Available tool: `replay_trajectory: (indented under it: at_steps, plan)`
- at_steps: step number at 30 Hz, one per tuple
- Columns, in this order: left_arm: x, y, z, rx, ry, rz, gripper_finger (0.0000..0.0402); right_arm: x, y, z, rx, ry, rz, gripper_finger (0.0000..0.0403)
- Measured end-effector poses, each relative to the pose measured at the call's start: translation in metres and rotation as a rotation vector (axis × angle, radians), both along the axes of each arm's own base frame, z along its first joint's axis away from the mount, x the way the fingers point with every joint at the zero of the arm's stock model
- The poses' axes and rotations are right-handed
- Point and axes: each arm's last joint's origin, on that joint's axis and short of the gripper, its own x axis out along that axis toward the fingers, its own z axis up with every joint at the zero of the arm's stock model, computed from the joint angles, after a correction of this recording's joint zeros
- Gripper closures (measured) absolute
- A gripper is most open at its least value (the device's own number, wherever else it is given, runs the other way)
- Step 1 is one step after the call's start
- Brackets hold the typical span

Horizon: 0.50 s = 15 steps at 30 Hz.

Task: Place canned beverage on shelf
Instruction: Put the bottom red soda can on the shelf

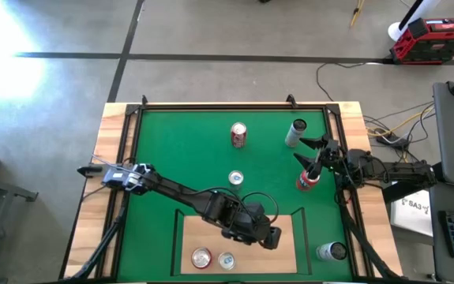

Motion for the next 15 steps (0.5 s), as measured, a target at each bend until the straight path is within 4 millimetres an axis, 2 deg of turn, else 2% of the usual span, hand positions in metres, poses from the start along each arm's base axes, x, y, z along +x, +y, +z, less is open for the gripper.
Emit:
replay_trajectory:
  at_steps: [9, 15]
  plan:
    - [0.0012, 0.0048, -0.0007, 0.22, -0.082, -0.153, 0.0051, 0.0, 0.0, 0.0, 0.0, 0.0, 0.0, 0.0022]
    - [0.0002, 0.0048, -0.0015, 0.236, -0.077, -0.171, 0.0051, 0.0, 0.0, 0.0001, 0.0, 0.0, 0.0, 0.0022]
